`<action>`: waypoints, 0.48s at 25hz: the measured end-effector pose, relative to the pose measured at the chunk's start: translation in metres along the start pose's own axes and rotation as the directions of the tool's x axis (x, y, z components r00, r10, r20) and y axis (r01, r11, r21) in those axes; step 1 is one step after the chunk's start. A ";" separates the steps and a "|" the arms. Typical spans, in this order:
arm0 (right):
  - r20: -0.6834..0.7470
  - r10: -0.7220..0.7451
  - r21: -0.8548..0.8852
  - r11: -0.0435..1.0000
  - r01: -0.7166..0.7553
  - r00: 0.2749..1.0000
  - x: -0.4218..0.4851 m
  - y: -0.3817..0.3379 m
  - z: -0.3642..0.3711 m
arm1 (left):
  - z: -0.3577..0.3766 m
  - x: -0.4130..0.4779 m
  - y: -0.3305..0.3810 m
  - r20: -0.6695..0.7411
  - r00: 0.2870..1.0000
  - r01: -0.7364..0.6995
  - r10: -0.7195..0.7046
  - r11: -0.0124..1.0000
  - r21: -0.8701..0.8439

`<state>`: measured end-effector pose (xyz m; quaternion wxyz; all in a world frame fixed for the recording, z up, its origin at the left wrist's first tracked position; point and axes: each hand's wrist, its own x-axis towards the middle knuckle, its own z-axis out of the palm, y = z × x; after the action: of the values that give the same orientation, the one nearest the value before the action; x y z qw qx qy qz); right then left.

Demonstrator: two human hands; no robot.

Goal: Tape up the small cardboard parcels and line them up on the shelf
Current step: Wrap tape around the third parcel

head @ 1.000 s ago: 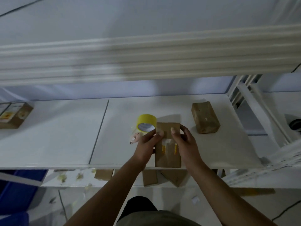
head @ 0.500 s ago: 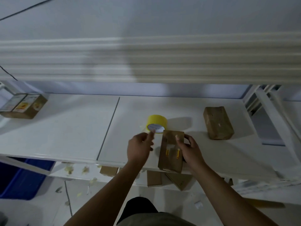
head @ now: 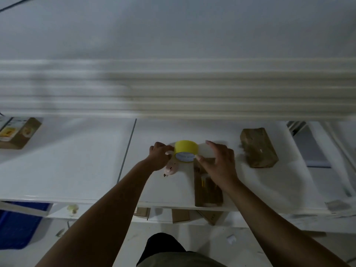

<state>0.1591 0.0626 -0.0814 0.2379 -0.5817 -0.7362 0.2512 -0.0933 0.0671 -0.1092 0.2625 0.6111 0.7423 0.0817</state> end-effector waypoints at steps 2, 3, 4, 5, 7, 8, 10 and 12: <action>0.146 -0.018 -0.010 1.000 0.020 0.989 0.021 -0.020 0.004 | 0.000 0.006 -0.003 0.042 0.999 -0.001 0.001 1.000 -0.006; 0.236 0.011 -0.035 0.999 -0.003 0.972 0.030 -0.027 0.006 | -0.001 0.009 -0.003 0.057 0.998 -0.005 0.005 1.000 -0.008; 0.312 0.040 -0.071 0.997 -0.019 0.949 0.037 -0.033 0.008 | -0.001 0.011 -0.004 0.068 0.998 -0.016 0.016 1.000 -0.005; 0.364 0.059 -0.097 0.995 -0.025 0.929 0.043 -0.037 0.010 | -0.001 0.012 -0.003 0.065 0.998 -0.025 0.025 1.000 -0.005; 0.398 0.045 -0.080 0.997 -0.014 0.916 0.050 -0.041 0.011 | 0.000 0.013 -0.002 0.050 0.998 -0.027 0.028 0.999 -0.025; 0.402 0.014 -0.053 0.999 0.007 0.915 0.053 -0.042 0.011 | 0.000 0.015 -0.003 0.050 0.998 -0.029 0.031 0.999 -0.027; 0.432 -0.050 -0.023 0.998 0.066 0.901 0.058 -0.045 0.011 | -0.001 0.017 -0.004 0.076 0.997 -0.032 0.033 0.999 -0.019; 0.455 -0.085 -0.027 0.994 0.109 0.886 0.061 -0.047 0.011 | -0.004 0.017 -0.004 0.093 0.995 -0.026 0.029 0.999 -0.032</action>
<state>0.1044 0.1122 -0.0560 0.0572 -0.4754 -0.8058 0.3485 -0.1013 0.0835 -0.1124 0.3050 0.6202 0.7195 0.0678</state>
